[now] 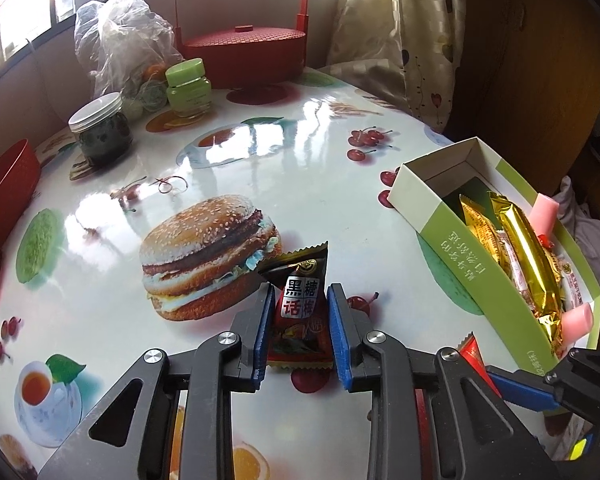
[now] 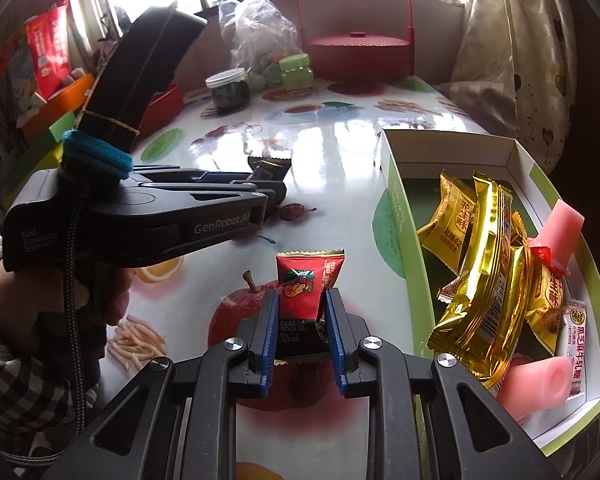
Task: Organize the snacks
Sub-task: 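Grasp a red snack packet with the right tool while the left grasps a dark-wrapped candy, then carry the red packet in the right tool while the left carries the dark candy to the box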
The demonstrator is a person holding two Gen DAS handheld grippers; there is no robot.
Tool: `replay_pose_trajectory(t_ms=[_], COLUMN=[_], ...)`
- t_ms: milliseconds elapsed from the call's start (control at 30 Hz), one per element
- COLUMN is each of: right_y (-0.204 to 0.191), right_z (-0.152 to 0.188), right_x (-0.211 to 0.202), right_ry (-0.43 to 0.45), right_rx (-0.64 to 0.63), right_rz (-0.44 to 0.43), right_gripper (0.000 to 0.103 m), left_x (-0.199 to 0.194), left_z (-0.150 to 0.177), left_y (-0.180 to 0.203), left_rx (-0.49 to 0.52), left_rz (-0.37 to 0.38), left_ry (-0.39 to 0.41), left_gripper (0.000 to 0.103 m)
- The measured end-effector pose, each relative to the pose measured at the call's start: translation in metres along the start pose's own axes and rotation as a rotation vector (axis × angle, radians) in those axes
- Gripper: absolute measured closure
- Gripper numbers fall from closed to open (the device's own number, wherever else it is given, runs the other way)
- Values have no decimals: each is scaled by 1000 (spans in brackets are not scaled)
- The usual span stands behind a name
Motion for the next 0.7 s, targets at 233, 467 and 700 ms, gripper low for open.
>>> replay_pose_trajectory(t_ms=[233, 467, 700], right_y=[1, 0, 2], right_z=[0, 1, 0], right_x=[-3, -13, -22], right_ry=[11, 34, 58], right_rx=[6, 6, 12], right_rz=[5, 10, 17], right_gripper=[81, 81, 81], left_x=[-13, -28, -41], left_z=[1, 3, 3], left_y=[1, 6, 11], left_rx=[-6, -4, 0], left_rz=[-1, 9, 9], left_ry=[26, 49, 76], left_gripper=[75, 75, 75])
Point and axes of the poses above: each gripper's, at about its wrist camera, not at the fingertips, and x roughly the way its jaws point, y to its right, z to its underside, the point moved 5 cm from there along x, roughly the way its jaws point, and after that the axes turned 11 degrees about z, right-handed, at the moved point
